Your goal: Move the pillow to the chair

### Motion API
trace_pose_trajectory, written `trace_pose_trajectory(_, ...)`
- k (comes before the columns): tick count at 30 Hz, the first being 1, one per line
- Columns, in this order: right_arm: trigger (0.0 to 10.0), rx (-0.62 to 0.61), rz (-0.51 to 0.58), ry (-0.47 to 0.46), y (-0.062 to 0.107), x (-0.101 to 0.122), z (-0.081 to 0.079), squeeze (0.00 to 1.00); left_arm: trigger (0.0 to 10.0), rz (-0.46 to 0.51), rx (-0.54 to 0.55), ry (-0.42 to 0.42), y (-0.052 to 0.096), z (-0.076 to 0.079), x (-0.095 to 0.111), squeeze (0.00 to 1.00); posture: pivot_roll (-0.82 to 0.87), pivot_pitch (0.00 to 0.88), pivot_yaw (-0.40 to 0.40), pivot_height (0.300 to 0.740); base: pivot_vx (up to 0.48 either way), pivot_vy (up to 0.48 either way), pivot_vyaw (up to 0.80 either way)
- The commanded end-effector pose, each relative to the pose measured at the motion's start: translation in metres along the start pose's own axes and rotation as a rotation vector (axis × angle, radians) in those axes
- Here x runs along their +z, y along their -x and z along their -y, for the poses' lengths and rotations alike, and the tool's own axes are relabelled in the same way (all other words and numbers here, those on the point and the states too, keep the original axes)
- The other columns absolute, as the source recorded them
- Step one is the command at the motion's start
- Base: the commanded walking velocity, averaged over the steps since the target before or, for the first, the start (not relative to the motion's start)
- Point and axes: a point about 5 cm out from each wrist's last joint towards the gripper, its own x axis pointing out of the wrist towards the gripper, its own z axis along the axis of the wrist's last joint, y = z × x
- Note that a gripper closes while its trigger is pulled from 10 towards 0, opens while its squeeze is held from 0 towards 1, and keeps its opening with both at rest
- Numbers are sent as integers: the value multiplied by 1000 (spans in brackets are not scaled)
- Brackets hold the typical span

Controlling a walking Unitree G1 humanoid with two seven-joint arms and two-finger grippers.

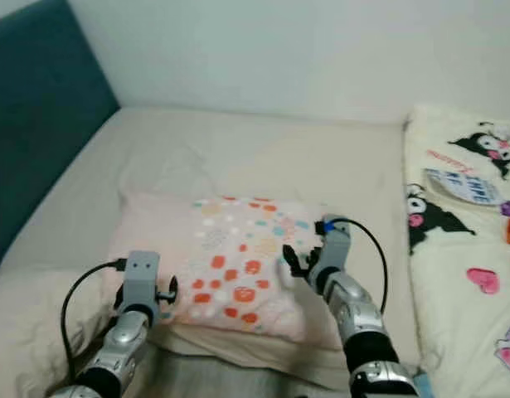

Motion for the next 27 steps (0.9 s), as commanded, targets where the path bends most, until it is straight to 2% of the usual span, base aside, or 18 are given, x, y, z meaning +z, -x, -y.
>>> trace_pose_trajectory(1,10000,-22,-16,-30,1,-4,3,0,10000,-35,5,-16,5,-4,-11,0,-229,127,65,725,0,0,0)
trace_pose_trajectory(8,10000,-100,12,-60,4,1,18,0,10000,-22,-17,-35,5,-1,-10,0,-229,123,68,695,0,0,0)
trace_pose_trajectory(14,10000,-121,11,-63,6,2,23,0,10000,-14,-34,-39,5,1,-8,0,-229,120,70,681,0,0,0)
trace_pose_trajectory(19,10000,-149,19,-64,9,4,32,0,10000,-23,-34,-16,5,2,-10,0,-231,118,73,656,0,0,0)
trace_pose_trajectory(27,10000,-148,33,-69,11,7,37,0,10000,-32,-35,31,5,2,-10,0,-233,118,74,626,0,0,0)
